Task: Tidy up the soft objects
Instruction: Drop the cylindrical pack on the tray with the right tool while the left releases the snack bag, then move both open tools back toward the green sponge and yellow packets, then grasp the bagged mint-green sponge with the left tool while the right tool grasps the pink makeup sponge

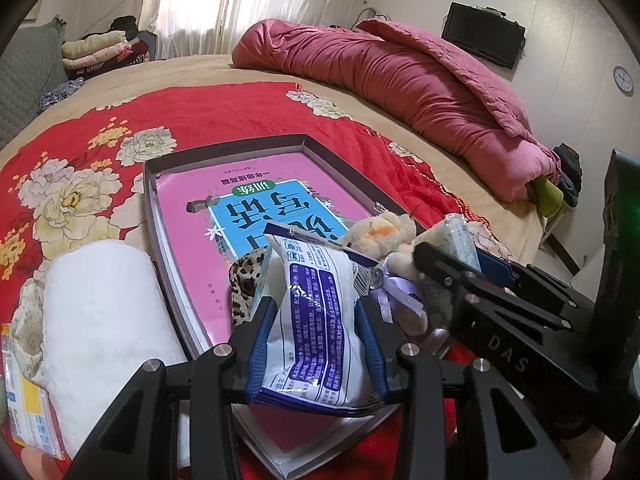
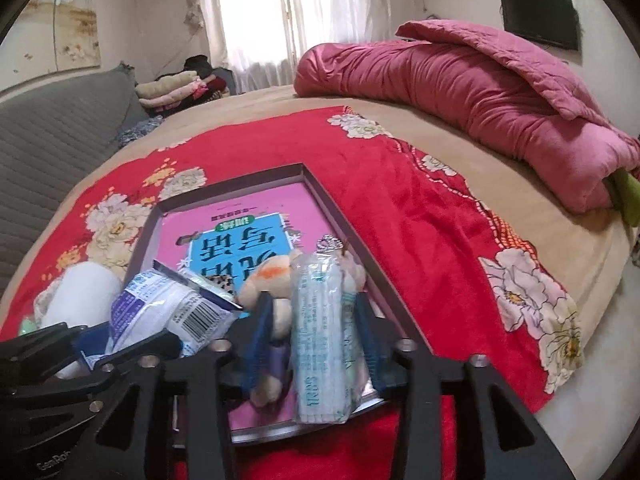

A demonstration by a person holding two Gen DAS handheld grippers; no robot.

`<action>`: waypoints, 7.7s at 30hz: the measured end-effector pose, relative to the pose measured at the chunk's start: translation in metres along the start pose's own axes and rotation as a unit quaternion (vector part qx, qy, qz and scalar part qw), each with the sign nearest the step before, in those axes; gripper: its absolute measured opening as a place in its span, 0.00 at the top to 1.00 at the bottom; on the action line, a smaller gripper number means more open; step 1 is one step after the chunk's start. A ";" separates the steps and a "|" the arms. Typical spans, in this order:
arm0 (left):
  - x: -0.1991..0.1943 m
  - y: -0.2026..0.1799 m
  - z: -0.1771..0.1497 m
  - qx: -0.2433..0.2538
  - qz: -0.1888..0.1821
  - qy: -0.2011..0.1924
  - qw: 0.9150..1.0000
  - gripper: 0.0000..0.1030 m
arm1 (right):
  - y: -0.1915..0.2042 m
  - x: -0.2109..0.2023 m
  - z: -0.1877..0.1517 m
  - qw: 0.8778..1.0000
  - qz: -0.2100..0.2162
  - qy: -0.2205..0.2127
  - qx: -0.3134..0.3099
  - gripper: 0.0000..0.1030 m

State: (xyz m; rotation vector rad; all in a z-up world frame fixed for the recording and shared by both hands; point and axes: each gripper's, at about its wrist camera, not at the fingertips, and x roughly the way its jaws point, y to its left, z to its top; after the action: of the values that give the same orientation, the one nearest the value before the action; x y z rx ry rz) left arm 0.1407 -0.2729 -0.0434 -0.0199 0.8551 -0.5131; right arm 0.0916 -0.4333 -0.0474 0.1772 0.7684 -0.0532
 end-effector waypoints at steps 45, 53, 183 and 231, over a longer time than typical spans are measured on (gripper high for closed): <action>-0.014 -0.010 -0.007 0.074 0.040 -0.005 0.996 0.44 | -0.009 -0.032 -0.002 0.999 0.006 -0.032 0.044 0.33; -0.022 -0.004 -0.008 0.059 0.031 -0.006 0.998 0.40 | -0.010 -0.036 -0.002 0.998 0.006 -0.035 0.046 0.32; -0.174 0.245 -0.105 -0.199 0.149 -0.011 0.969 0.39 | 0.282 -0.065 -0.085 0.939 0.219 0.070 -0.257 0.27; -0.104 0.290 -0.093 -0.226 0.082 -0.007 0.971 0.51 | 0.309 -0.003 -0.104 0.918 0.245 0.080 -0.301 0.55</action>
State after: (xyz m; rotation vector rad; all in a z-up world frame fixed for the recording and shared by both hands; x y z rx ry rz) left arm 0.1396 0.0450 -0.0944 -0.3683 0.9359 -0.1554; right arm 0.0528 -0.1112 -0.0758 -0.2209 0.8521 0.6787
